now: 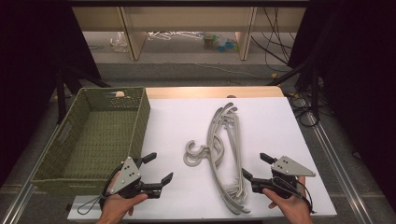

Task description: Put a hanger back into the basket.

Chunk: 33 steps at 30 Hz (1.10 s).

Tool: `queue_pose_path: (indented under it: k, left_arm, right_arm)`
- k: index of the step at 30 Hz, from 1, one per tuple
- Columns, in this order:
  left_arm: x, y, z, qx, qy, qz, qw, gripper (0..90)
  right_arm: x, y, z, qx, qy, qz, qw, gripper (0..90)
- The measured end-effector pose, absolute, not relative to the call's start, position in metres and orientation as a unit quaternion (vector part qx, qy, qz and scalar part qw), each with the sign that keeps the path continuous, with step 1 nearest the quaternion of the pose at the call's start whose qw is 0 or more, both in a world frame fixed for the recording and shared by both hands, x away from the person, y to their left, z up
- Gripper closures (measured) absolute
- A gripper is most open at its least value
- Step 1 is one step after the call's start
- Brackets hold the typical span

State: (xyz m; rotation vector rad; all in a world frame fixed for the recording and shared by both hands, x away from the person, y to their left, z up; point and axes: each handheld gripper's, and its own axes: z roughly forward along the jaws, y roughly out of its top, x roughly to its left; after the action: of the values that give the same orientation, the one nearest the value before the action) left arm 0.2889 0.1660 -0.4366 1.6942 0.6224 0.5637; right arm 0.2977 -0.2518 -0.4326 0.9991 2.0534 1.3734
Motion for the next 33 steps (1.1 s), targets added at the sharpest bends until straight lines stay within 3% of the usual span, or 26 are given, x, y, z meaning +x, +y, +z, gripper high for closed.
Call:
queue_pose_path:
  k: [25,33]
  left_arm:
    - [0.289,0.165,-0.437,0.731,0.266,0.243,0.580,16.1]
    - [0.289,0.164,-0.438,0.733,0.269,0.241,0.577,16.1]
  right_arm:
    - [0.305,-0.213,-0.424,0.350,0.800,0.449,0.191,16.2]
    - [0.323,-0.181,-0.429,0.347,0.839,0.397,0.137,20.7]
